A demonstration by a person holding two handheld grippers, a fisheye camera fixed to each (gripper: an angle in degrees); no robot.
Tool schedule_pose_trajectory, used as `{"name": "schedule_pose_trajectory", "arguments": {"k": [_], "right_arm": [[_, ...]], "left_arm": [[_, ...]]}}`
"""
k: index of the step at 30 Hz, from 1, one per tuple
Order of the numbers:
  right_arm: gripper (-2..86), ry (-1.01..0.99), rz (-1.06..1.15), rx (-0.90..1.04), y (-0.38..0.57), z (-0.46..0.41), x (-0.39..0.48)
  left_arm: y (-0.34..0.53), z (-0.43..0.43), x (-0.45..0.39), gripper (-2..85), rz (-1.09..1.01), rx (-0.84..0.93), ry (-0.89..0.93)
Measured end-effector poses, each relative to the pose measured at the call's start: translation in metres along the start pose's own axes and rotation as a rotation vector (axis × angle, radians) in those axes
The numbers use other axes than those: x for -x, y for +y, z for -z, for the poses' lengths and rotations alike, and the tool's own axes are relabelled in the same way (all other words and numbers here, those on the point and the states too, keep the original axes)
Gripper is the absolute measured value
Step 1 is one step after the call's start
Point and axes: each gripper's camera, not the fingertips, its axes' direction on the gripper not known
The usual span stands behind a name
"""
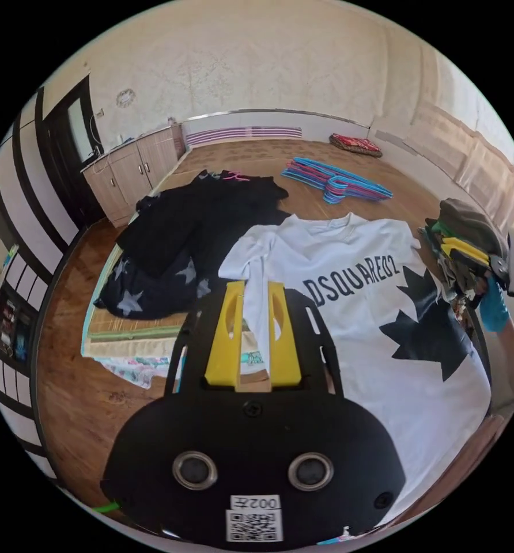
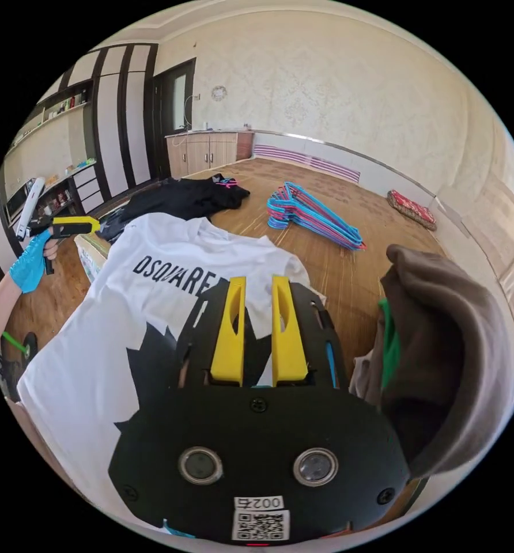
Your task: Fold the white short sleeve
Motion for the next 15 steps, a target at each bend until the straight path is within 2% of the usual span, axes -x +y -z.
{"name": "schedule_pose_trajectory", "arguments": {"k": [4, 8, 15], "right_arm": [[8.7, 0.057, 0.088, 0.067, -0.078, -0.055, -0.006], [9.6, -0.008, 0.097, 0.19, -0.145, -0.116, -0.03], [10.9, -0.108, 0.143, 0.47, -0.199, -0.212, -0.055]], "left_arm": [[-0.069, -0.043, -0.031, 3.9, -0.155, 0.019, -0.002], [-0.125, -0.099, -0.062, 5.8, -0.272, 0.094, 0.007], [-0.164, -0.19, -0.077, 6.1, -0.276, 0.286, 0.003]]}}
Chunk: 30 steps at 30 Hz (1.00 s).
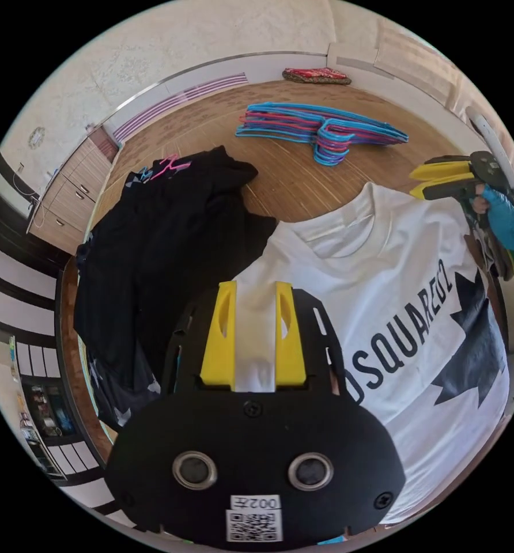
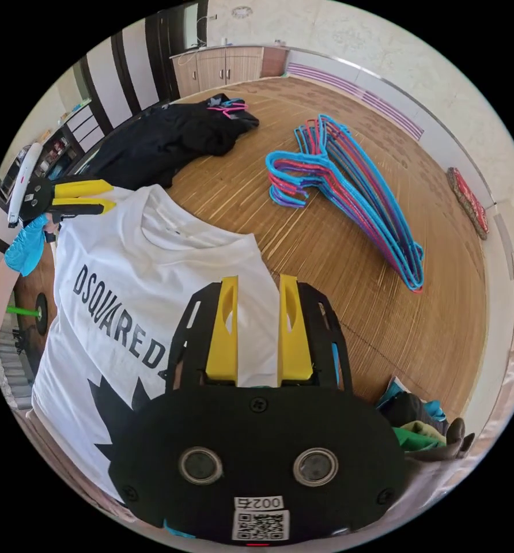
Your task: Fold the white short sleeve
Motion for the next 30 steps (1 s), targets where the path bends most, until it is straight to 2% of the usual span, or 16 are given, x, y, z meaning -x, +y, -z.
{"name": "schedule_pose_trajectory", "arguments": {"k": [4, 6, 10, 12, 14, 17, 19, 25, 27, 30], "right_arm": [[10.4, -0.056, -0.016, 0.103, -0.026, -0.029, -0.016], [8.9, -0.088, -0.01, 0.094, -0.032, -0.031, -0.018], [1.4, -0.076, 0.035, 0.064, -0.043, -0.027, -0.012], [0.2, 0.034, 0.069, 0.02, -0.045, -0.02, -0.002], [-0.4, 0.135, 0.079, -0.106, -0.045, 0.004, 0.009], [-0.4, 0.213, 0.082, -0.259, -0.048, 0.035, 0.017], [-0.3, 0.253, 0.1, -0.289, -0.054, 0.039, 0.021], [1.6, 0.248, 0.14, -0.117, -0.08, 0.002, 0.015], [4.5, 0.251, 0.133, -0.1, -0.081, 0.002, 0.01], [7.3, 0.136, 0.094, -0.121, -0.075, 0.015, -0.006]], "left_arm": [[-0.016, -0.03, 0.002, 6.3, 0.019, 0.072, 0.025], [-0.02, -0.033, -0.001, 6.3, 0.006, 0.069, 0.025], [-0.027, -0.035, -0.005, 4.5, -0.042, 0.07, 0.029], [-0.027, -0.031, -0.005, 2.6, -0.028, 0.057, 0.029], [-0.024, -0.013, -0.007, 0.8, 0.012, -0.033, -0.033], [-0.015, 0.015, -0.007, 0.2, 0.102, -0.171, -0.11], [-0.012, 0.02, -0.007, 0.1, 0.132, -0.205, -0.131], [-0.02, -0.015, 0.002, 1.4, 0.126, -0.059, -0.06], [-0.018, -0.012, 0.007, 1.8, 0.136, -0.07, -0.058], [-0.01, 0.004, 0.016, 2.6, 0.157, -0.133, -0.033]]}}
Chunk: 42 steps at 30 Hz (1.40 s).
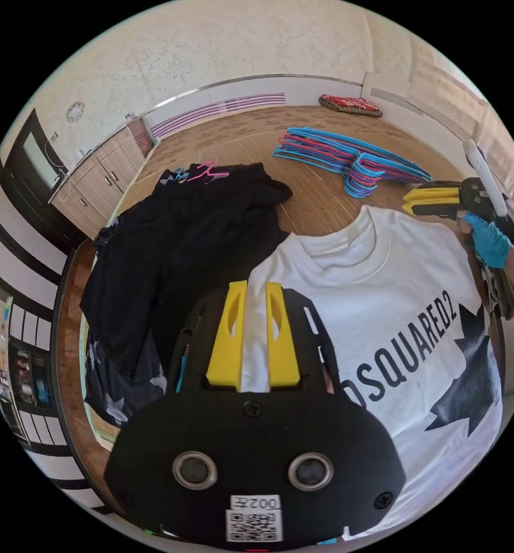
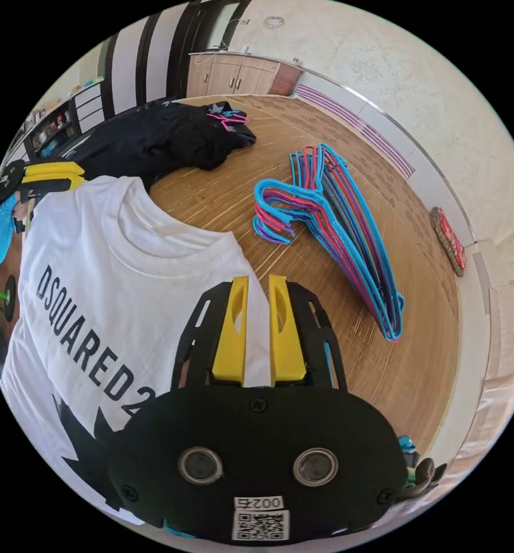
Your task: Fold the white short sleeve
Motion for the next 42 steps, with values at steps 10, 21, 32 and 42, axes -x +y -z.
{"name": "schedule_pose_trajectory", "arguments": {"k": [10, 21, 32, 42], "right_arm": [[8.4, -0.143, -0.173, 0.106, 0.041, -0.017, -0.039], [2.9, -0.005, -0.12, 0.144, 0.026, -0.017, -0.037], [7.9, -0.246, -0.002, -0.144, 0.004, 0.067, 0.013], [10.4, -0.458, -0.115, -0.115, -0.074, 0.014, 0.085]], "left_arm": [[0.014, -0.026, 0.025, 3.2, -0.001, 0.154, 0.05], [0.028, -0.032, 0.023, -1.3, 0.02, 0.122, -0.058], [0.059, 0.008, 0.081, 4.1, 0.096, 0.068, 0.017], [0.089, -0.006, 0.1, 0.2, 0.173, 0.07, 0.133]]}}
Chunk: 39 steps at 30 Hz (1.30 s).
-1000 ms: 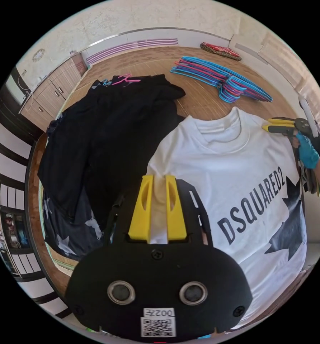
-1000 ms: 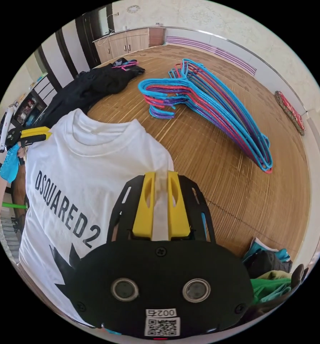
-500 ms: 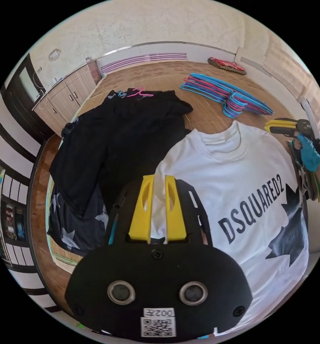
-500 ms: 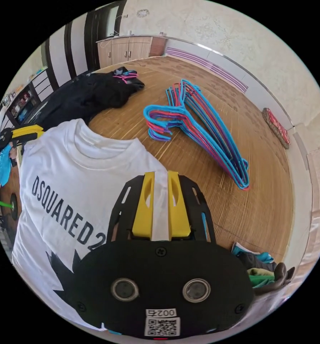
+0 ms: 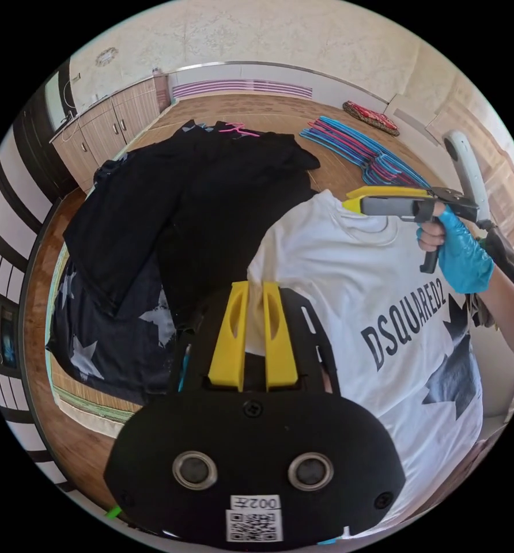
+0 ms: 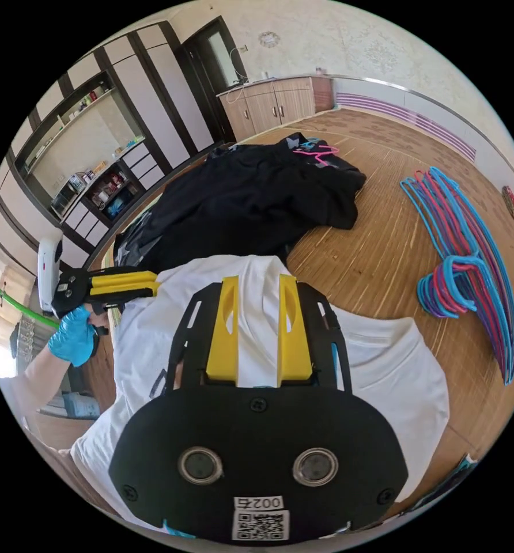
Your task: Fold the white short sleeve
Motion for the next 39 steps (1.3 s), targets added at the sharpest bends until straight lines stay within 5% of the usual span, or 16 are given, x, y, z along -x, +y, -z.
{"name": "schedule_pose_trajectory", "arguments": {"k": [10, 27, 39], "right_arm": [[-0.5, 0.129, 0.078, 0.019, -0.023, -0.013, 0.027], [6.9, 0.256, 0.111, -0.004, -0.028, 0.04, 0.076], [8.8, -0.009, 0.568, 0.102, -0.018, 0.046, 0.24]], "left_arm": [[0.017, 0.038, 0.003, -0.9, -0.013, -0.176, -0.116], [0.04, 0.079, 0.05, 1.0, 0.03, -0.134, -0.037], [0.108, 0.08, 0.03, 5.3, 0.013, -0.055, 0.058]]}}
